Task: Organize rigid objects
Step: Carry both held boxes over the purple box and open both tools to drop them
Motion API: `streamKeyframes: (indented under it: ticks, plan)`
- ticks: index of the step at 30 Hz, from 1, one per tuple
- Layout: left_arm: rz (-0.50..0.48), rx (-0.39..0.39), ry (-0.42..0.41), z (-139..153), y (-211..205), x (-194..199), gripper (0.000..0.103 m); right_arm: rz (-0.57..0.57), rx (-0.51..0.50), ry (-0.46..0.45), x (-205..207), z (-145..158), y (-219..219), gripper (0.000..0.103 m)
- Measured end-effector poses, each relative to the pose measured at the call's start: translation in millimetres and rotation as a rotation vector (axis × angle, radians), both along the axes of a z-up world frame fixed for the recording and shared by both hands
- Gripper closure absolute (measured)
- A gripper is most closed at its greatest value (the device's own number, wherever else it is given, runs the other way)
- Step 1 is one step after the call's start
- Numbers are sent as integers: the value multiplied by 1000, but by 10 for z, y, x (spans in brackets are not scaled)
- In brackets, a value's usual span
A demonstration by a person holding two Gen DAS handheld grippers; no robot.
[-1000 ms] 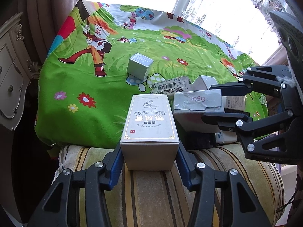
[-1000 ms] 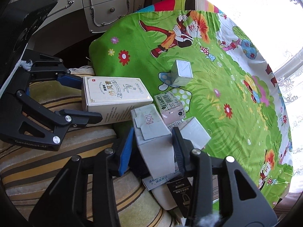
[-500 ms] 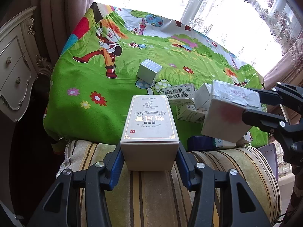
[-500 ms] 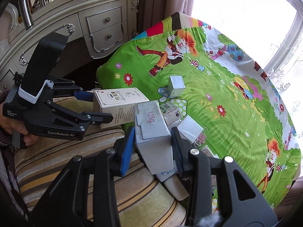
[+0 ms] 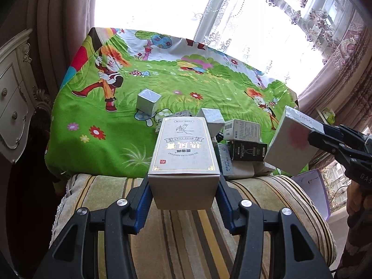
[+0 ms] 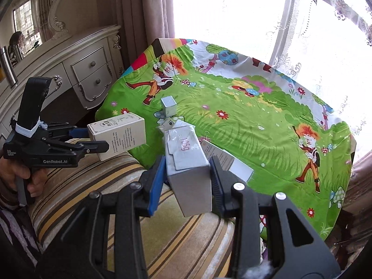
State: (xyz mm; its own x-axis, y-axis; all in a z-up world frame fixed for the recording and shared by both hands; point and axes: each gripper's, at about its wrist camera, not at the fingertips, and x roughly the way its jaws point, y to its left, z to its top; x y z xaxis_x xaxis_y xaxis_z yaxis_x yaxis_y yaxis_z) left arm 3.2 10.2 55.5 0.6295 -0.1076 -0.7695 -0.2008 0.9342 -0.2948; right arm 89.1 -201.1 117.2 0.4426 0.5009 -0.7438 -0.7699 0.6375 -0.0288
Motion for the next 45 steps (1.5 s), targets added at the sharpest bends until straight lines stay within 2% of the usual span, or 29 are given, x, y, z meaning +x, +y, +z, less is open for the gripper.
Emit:
streamKeyframes:
  ticks: [3,14,25,33,36,37,39,41,45]
  plan:
    - [-72,-21,-18,62,-230,39,51,-89,27,2,-16,12,-350,61]
    - [-343,-77,-25,181,-1195,259,51,-418,25,-12,-175,-130,-1511,61]
    - [-582,-128,19,159,-2148,440,51,-695,51,1,-422,-237,-2487,60]
    - [-677,-151,41,133,-2640,535,51,-806,50,26,-478,-372,-2862,60]
    - [-709,-153,64,92,-2802,581,47,-821,58,39,-485,-408,-2942,60]
    - [-716,-155,76,73,-2842,590,44,-828,58,45,-484,-419,-2966,57]
    - [-710,-149,80,54,-2859,580,38,-844,60,38,-499,-426,-3009,44]
    - [-690,-141,62,53,-2835,567,38,-864,66,25,-516,-421,-3045,20]
    - [-654,-141,3,94,-2752,561,37,-884,98,20,-528,-390,-3108,17]
